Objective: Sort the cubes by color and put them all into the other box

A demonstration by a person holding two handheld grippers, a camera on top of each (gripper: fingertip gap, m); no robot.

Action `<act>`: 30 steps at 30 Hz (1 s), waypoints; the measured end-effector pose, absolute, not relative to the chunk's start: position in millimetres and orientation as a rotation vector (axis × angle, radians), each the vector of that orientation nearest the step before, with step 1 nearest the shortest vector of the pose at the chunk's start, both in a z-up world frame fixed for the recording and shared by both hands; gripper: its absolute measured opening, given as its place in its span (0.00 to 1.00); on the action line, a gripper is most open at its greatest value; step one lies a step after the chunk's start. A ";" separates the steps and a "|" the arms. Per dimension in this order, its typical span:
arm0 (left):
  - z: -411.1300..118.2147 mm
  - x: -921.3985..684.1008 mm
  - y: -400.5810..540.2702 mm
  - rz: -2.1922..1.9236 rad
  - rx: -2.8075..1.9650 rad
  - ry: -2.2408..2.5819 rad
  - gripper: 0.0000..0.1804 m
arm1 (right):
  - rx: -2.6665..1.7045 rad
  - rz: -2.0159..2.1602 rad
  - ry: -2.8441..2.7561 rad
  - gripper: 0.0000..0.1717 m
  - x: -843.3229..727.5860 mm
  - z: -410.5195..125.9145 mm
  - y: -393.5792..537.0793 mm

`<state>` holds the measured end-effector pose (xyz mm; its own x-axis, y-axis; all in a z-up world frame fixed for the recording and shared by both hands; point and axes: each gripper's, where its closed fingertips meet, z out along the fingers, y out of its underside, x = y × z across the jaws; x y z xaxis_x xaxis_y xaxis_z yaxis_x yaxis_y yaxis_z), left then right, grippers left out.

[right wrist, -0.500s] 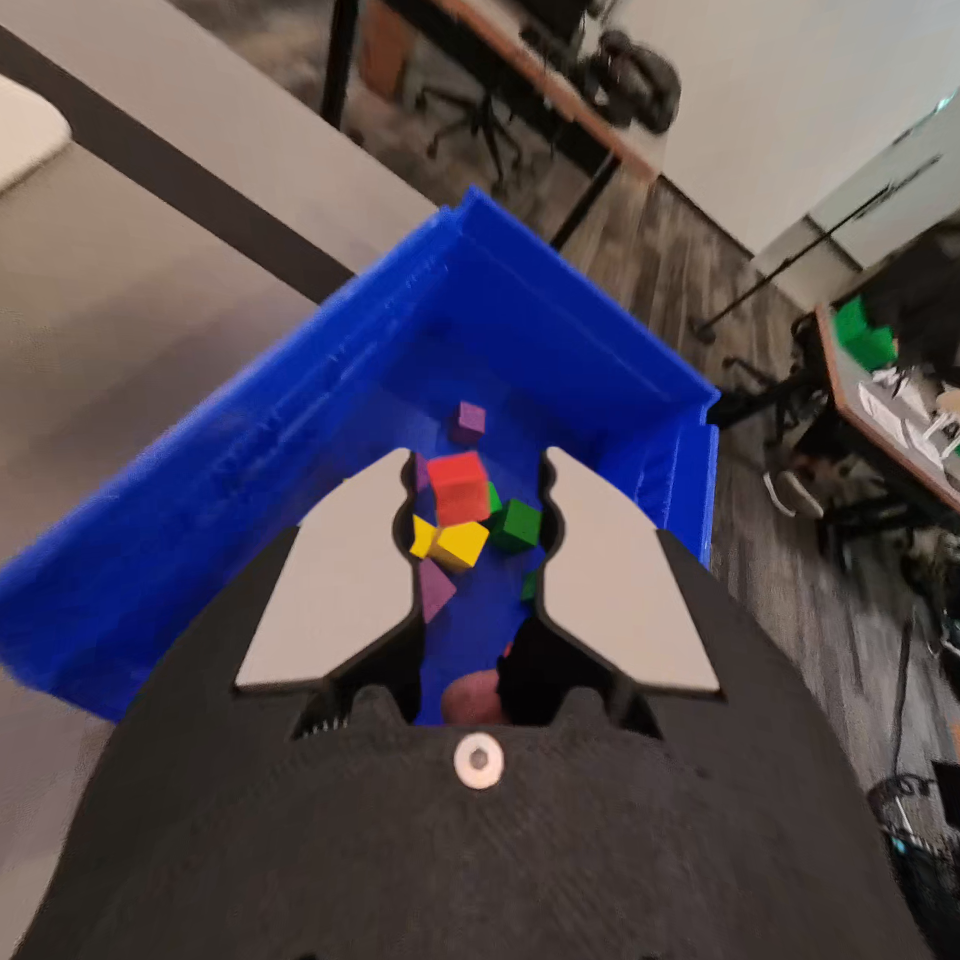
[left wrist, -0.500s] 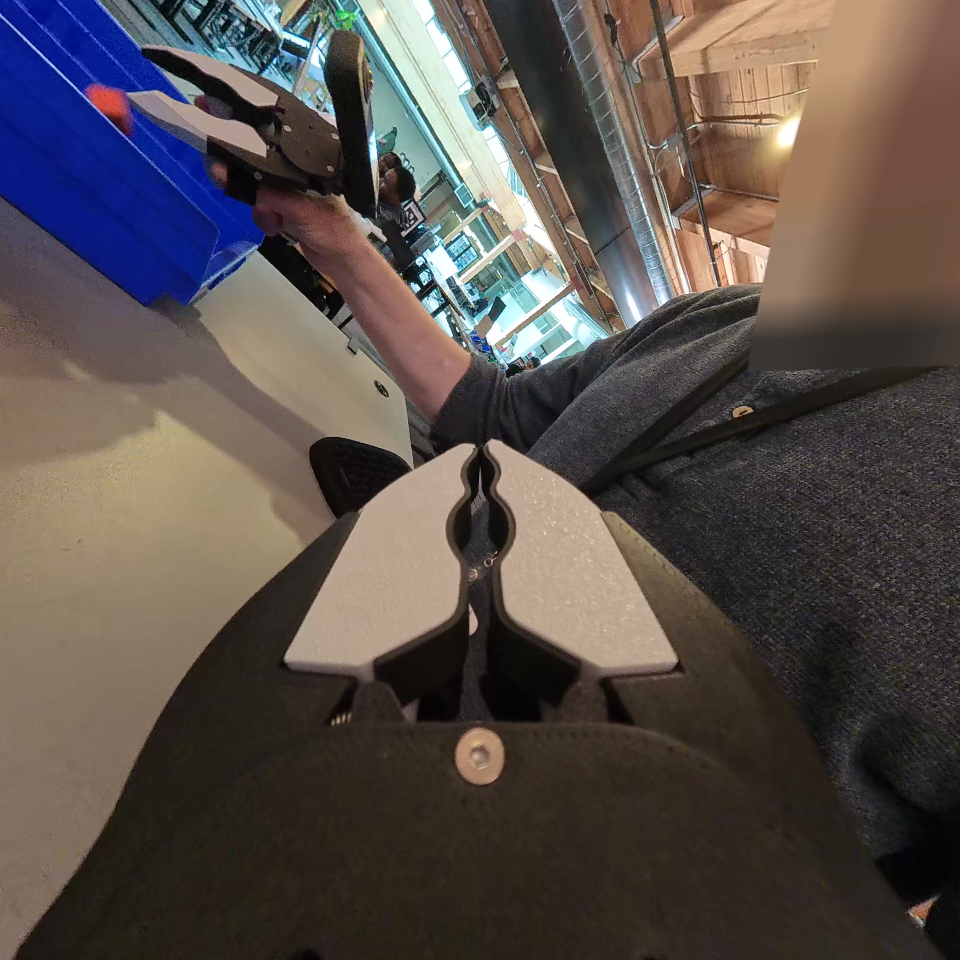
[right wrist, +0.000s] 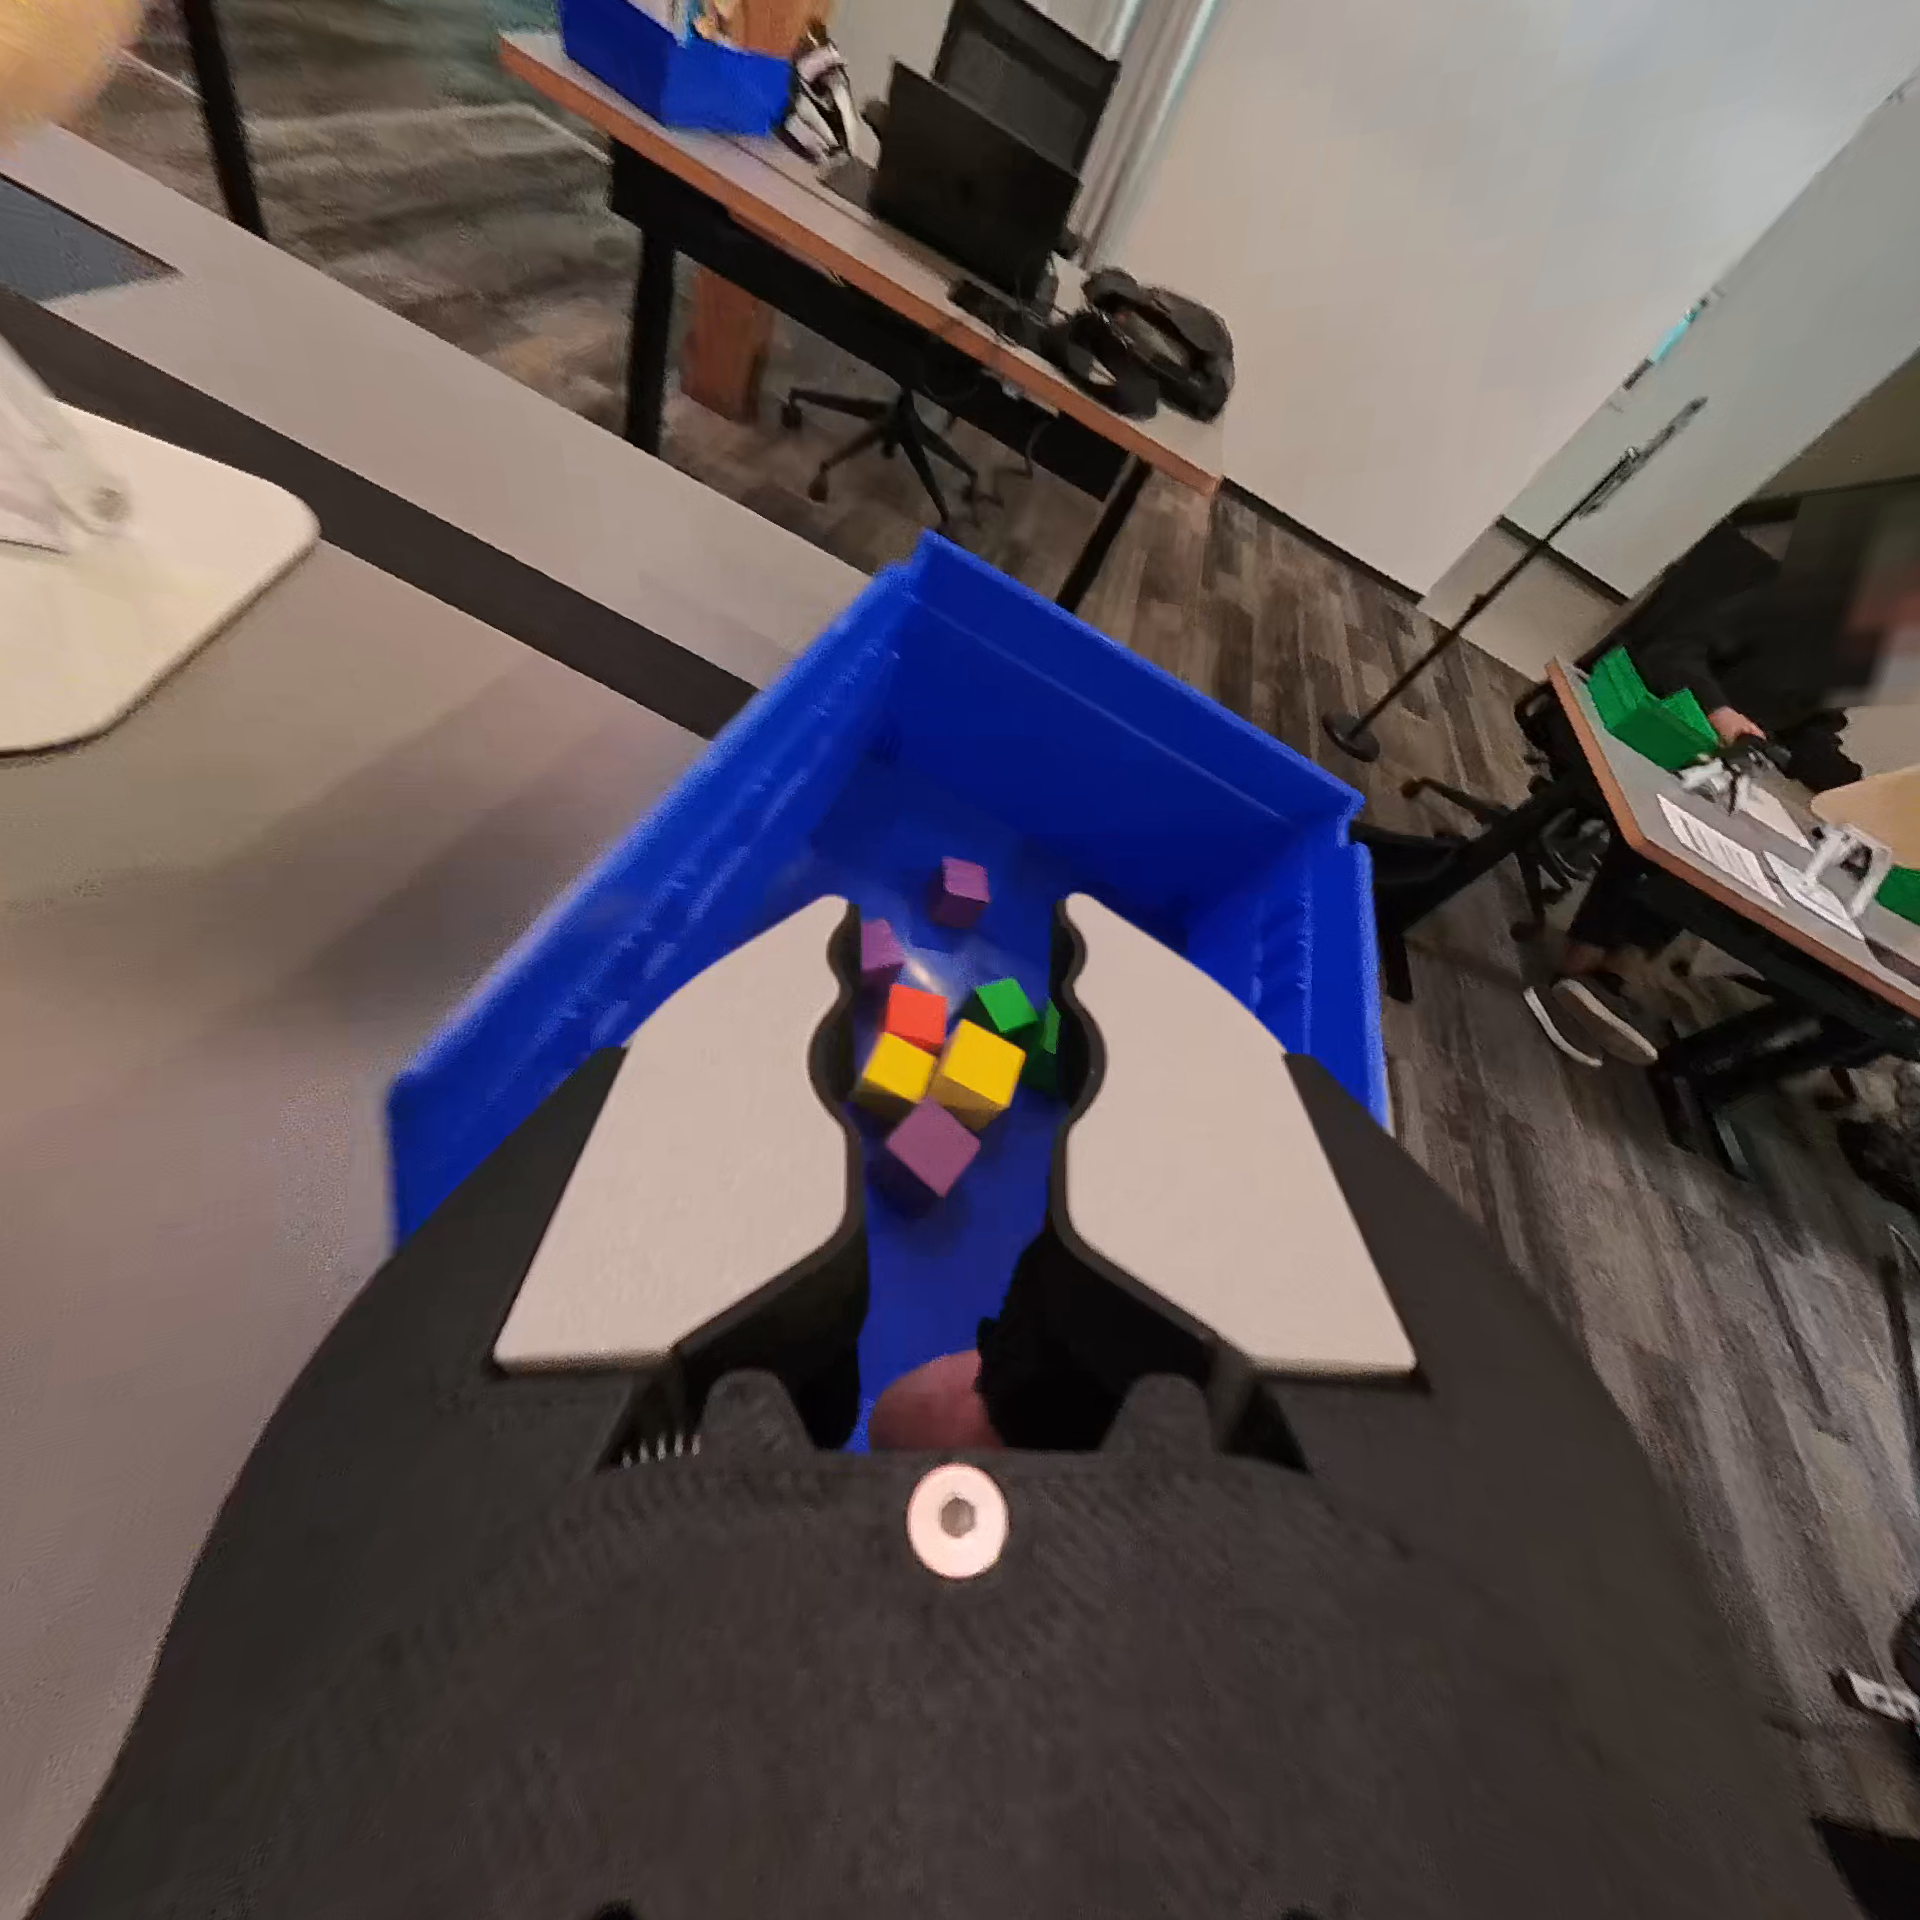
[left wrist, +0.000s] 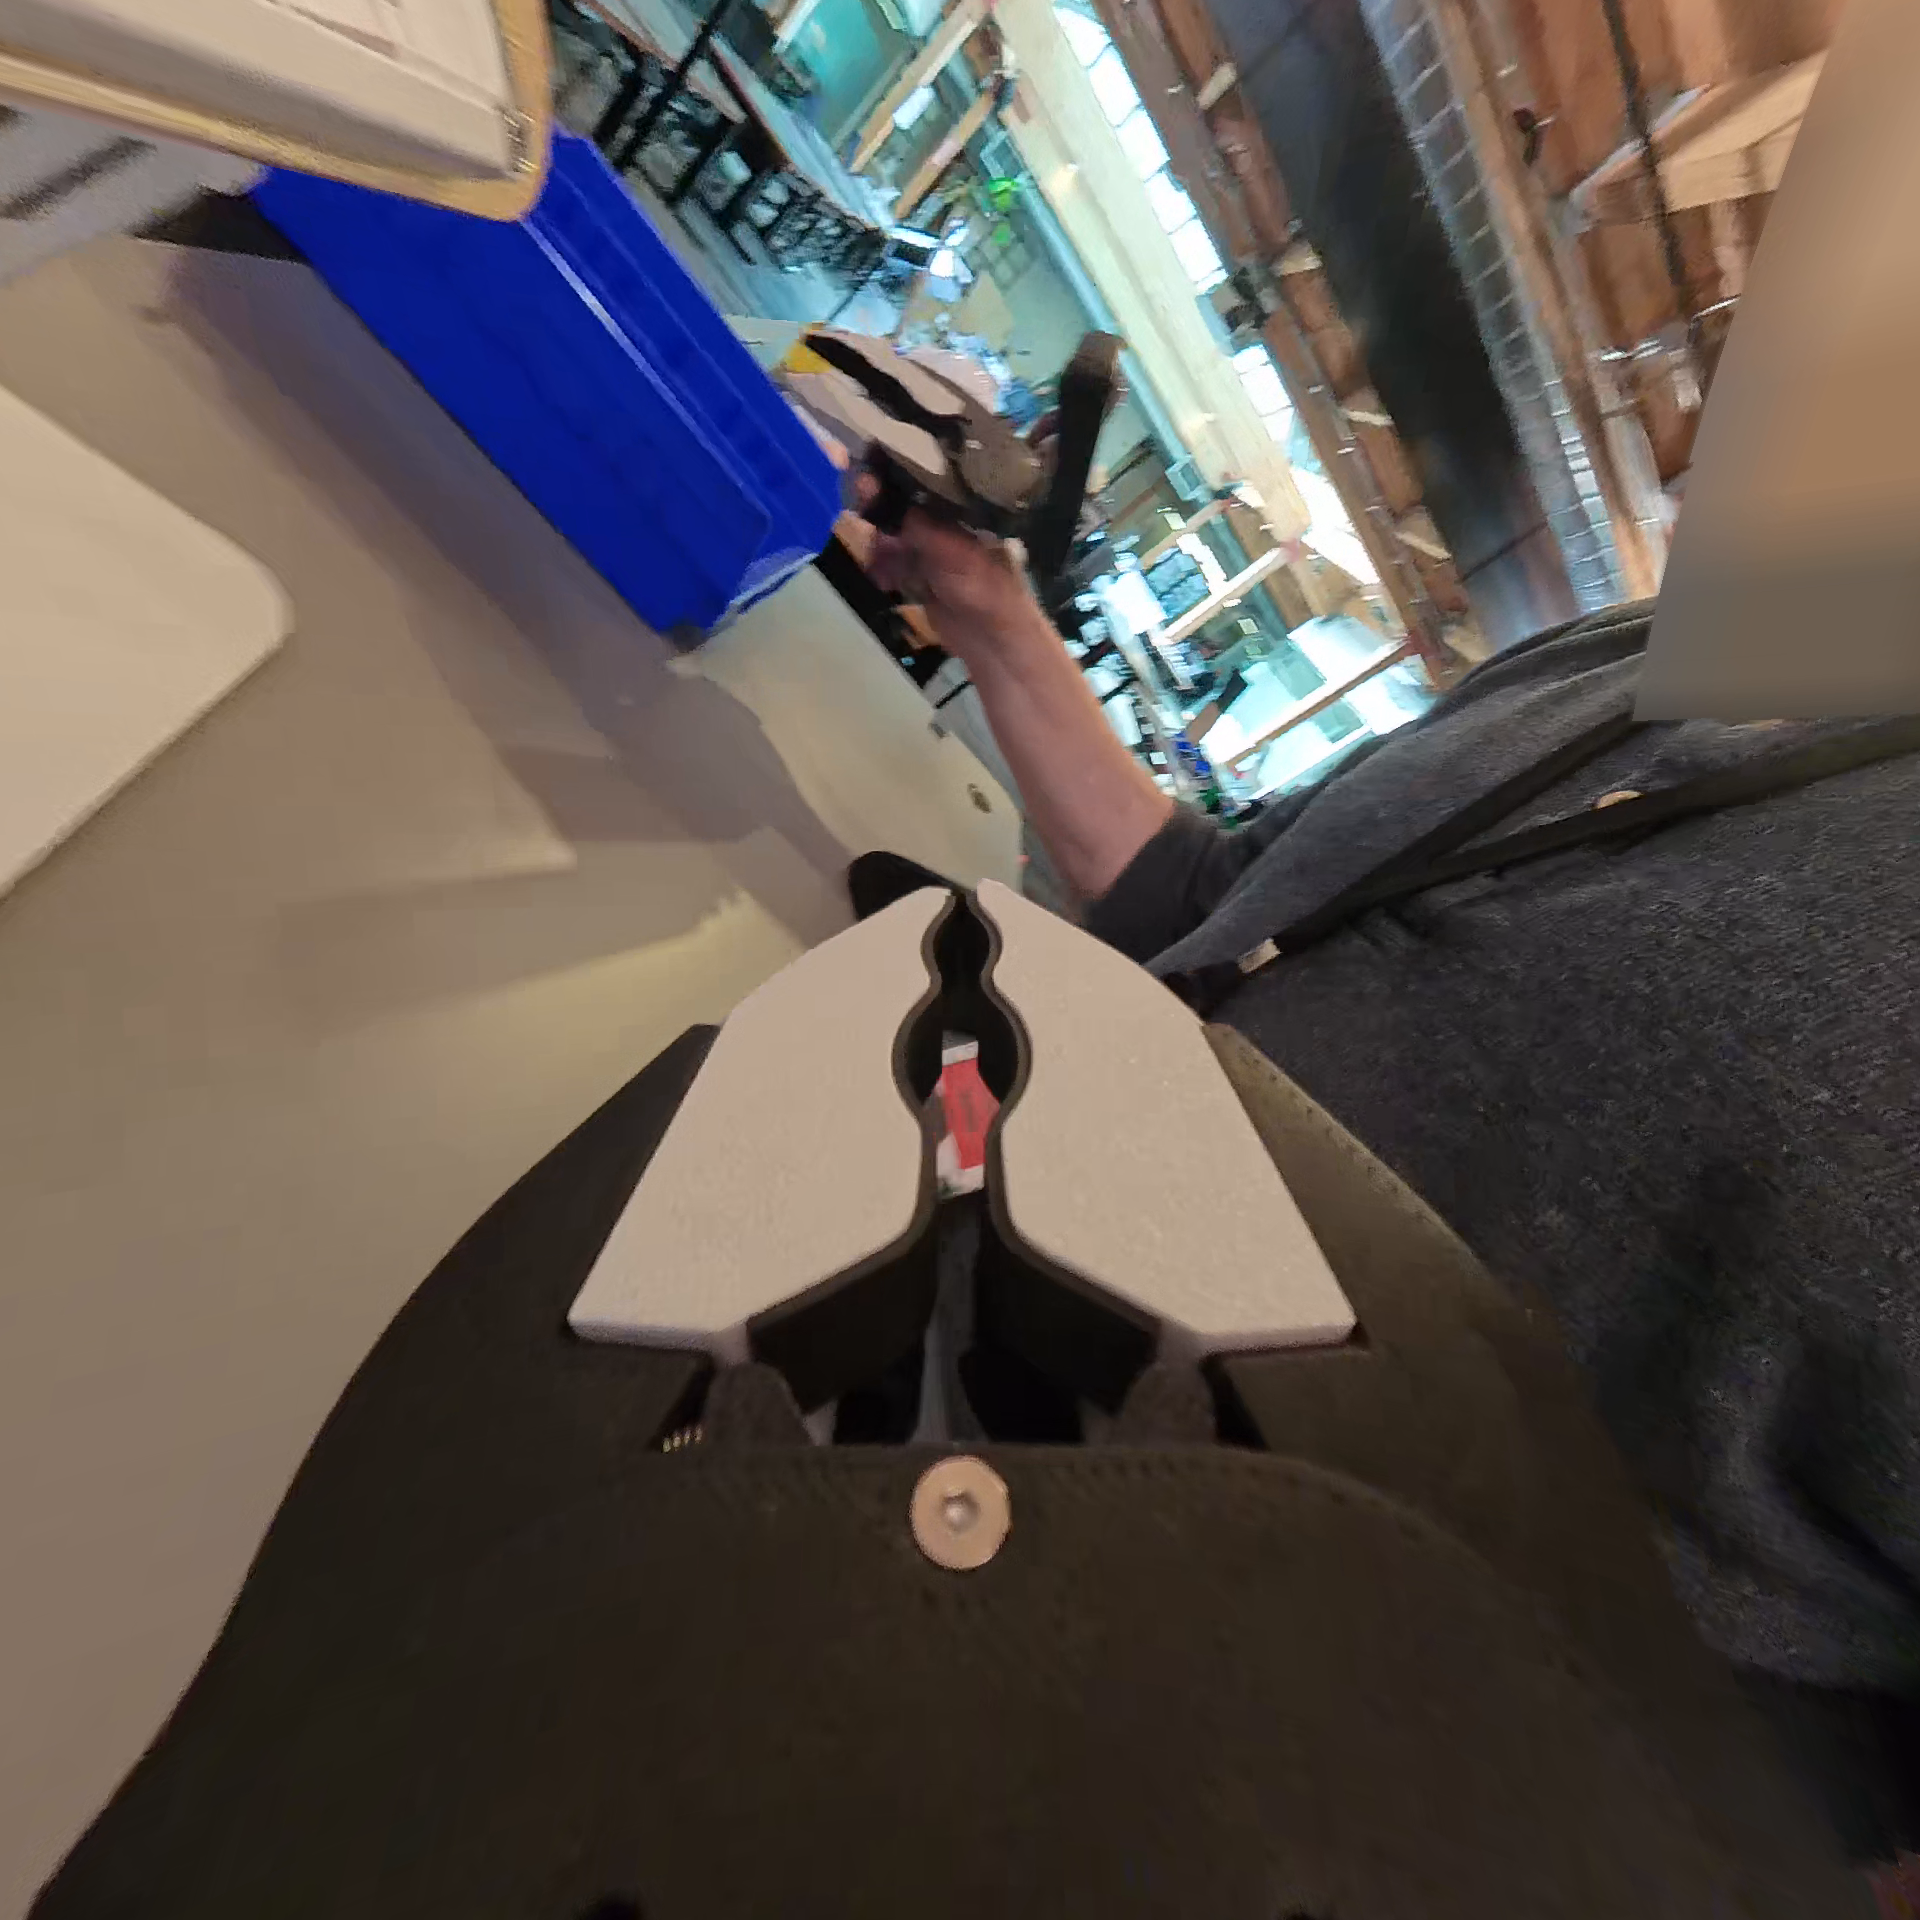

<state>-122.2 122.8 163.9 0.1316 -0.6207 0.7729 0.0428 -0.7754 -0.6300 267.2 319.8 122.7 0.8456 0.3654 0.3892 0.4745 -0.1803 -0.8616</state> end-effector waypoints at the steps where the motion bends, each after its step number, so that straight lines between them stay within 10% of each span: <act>1: 162.0 -134.0 125.6 -1.625 -1.934 0.559 0.00 | -1.782 -0.092 -0.656 0.20 259.5 124.6 314.3; 12: 136.5 -372.0 192.0 -0.372 -2.372 0.803 0.12 | -1.769 0.052 -0.796 0.17 201.3 114.4 277.0; 30: -5.8 -532.9 217.4 0.487 -2.810 1.854 0.25 | -1.790 0.101 -0.876 0.17 165.5 95.6 267.8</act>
